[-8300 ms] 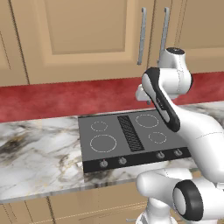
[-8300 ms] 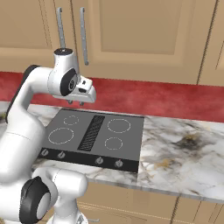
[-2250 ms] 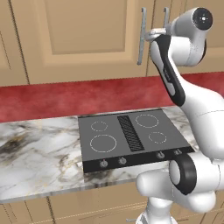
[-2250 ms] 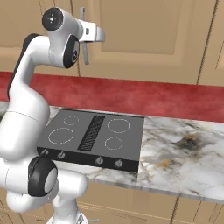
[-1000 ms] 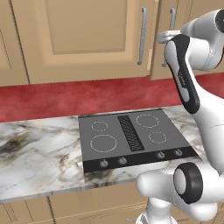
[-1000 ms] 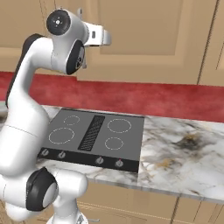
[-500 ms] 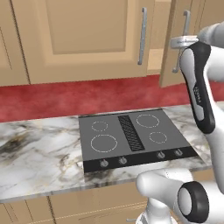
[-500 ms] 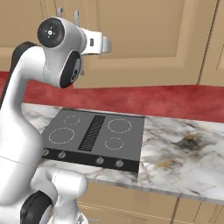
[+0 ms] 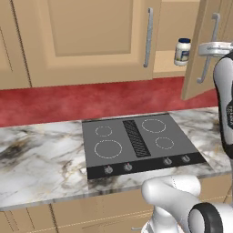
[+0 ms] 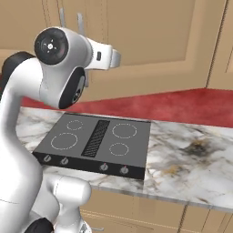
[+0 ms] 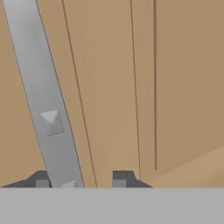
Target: Move the ketchup and mayonnaise from the cabinet to the dining counter.
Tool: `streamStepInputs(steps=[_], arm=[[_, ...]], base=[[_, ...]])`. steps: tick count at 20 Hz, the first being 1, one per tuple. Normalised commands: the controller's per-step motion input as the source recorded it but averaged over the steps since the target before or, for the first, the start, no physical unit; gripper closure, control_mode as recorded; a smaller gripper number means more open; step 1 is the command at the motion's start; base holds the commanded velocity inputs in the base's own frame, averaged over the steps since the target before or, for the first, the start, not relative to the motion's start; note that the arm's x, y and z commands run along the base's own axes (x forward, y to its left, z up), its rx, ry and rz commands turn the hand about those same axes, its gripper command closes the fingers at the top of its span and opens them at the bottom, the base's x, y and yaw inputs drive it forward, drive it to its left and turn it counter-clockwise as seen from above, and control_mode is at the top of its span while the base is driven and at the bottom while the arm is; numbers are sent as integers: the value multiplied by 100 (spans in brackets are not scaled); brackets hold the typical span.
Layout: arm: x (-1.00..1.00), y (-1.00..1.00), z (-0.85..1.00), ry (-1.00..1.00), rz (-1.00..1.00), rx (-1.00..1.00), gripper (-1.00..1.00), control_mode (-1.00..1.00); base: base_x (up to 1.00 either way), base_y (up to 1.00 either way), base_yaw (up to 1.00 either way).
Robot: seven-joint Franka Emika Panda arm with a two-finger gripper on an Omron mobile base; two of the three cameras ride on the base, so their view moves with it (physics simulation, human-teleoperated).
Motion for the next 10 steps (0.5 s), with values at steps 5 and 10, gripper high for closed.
streamStepInputs(steps=[5,10], arm=[[-70,-42,5,2,0,4,100,-100],[-70,-41,6,0,0,0,100,-100]], base=[[0,0,0],[0,0,0]])
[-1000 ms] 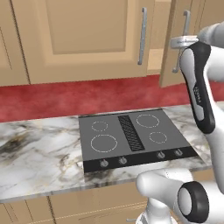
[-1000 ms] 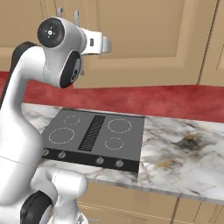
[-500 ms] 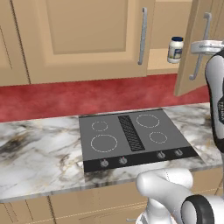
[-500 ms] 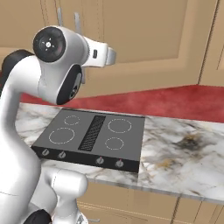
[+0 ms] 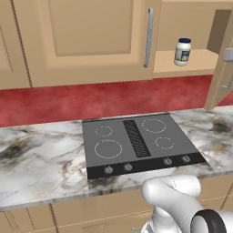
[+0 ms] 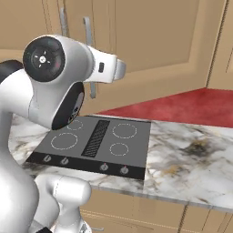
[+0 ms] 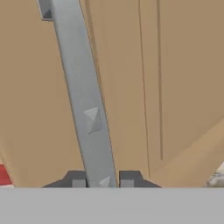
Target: Move the ketchup and mayonnaise from the cabinet to the dining counter.
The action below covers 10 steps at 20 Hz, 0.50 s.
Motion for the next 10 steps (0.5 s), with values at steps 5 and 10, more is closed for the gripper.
streamStepInputs(steps=[5,10], arm=[[-71,-46,3,0,0,1,100,-100],[-48,-23,-5,6,0,0,-100,-100]], base=[[0,0,0],[0,0,0]])
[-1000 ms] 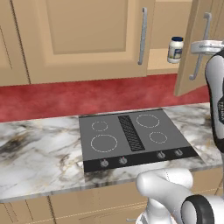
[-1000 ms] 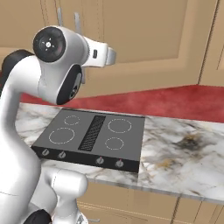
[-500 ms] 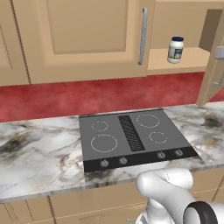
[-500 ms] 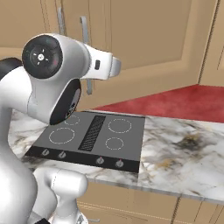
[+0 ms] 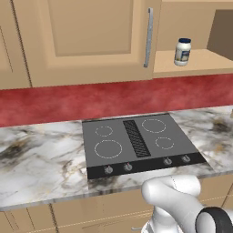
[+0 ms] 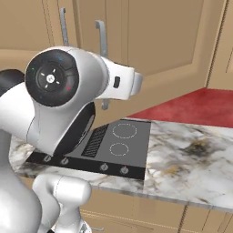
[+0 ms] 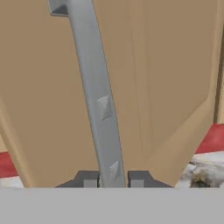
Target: Move the ketchup and mayonnaise from the cabinet to the dining counter.
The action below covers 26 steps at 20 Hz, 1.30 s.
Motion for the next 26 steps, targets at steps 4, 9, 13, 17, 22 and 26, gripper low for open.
streamStepInputs(steps=[4,9,13,17,22,26], arm=[[-45,4,-1,4,-6,4,-100,-100],[-42,23,0,0,-3,4,-100,-100],[-39,41,0,0,-9,0,-100,-100],[-20,47,-1,0,-13,6,-100,-100],[-2,55,-3,6,-10,2,-100,-100],[0,47,0,1,-22,15,-100,-100]], base=[[0,0,0],[0,0,0],[0,0,0],[0,0,0],[0,0,0],[0,0,0]])
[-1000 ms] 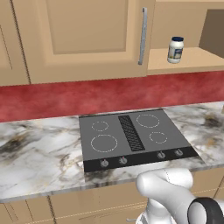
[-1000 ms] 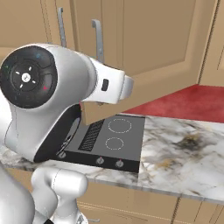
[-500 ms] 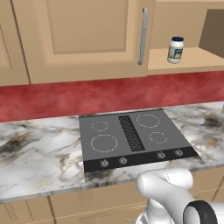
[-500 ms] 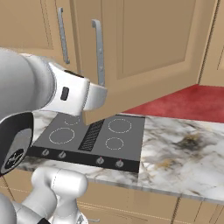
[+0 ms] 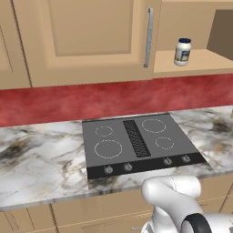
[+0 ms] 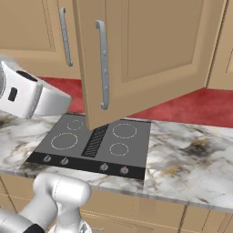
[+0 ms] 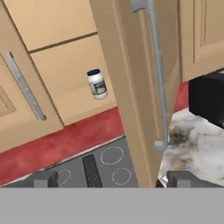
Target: Move the ketchup and mayonnaise from the cabinet to the dining counter.
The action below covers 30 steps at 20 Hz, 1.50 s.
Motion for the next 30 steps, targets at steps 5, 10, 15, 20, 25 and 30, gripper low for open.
streamStepInputs(steps=[5,10,15,20,25,30], arm=[[18,45,0,0,-43,13,-100,-100],[40,35,-2,0,-43,19,-100,-100],[62,20,-9,0,-31,7,-100,-100],[67,2,-20,-8,-6,6,-100,-100],[43,-14,-30,-22,0,9,-100,-100],[31,-23,-36,-33,-4,8,-100,-100]], base=[[0,0,0],[0,0,0],[0,0,0],[0,0,0],[0,0,0],[0,0,0]])
